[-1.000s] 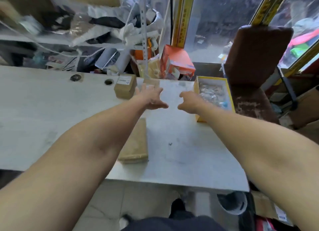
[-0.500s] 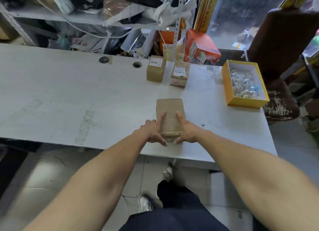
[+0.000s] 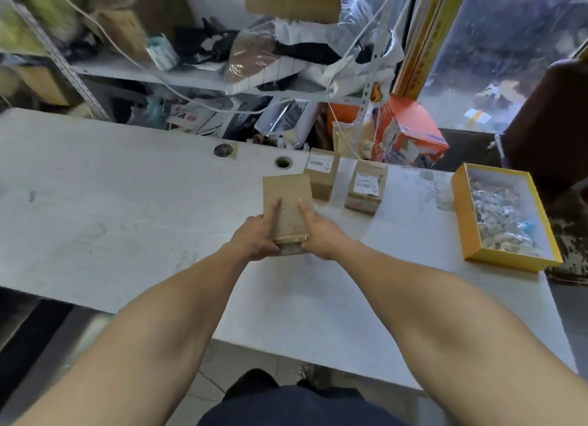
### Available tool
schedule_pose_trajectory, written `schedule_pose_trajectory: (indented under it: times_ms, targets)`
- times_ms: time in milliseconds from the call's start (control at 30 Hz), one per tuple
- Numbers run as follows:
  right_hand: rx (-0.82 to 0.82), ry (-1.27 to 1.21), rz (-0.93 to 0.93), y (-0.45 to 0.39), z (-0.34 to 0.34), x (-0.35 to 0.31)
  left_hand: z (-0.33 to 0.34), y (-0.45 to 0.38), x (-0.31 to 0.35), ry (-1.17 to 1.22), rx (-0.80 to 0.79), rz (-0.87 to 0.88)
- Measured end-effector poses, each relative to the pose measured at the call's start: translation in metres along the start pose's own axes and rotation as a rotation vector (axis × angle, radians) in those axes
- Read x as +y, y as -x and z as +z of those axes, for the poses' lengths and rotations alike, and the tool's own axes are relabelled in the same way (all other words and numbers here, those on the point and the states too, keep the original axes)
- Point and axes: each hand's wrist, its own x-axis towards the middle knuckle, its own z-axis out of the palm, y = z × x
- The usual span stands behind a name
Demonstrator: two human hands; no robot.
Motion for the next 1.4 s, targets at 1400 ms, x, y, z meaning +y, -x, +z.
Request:
schedule_pose_trajectory:
  times_ms: [1400]
  targets:
    - [0.204, -0.189, 0.351, -0.158, -0.052, 0.065, -0.024, -0.220, 0.046, -0.350, 0.046, 0.213]
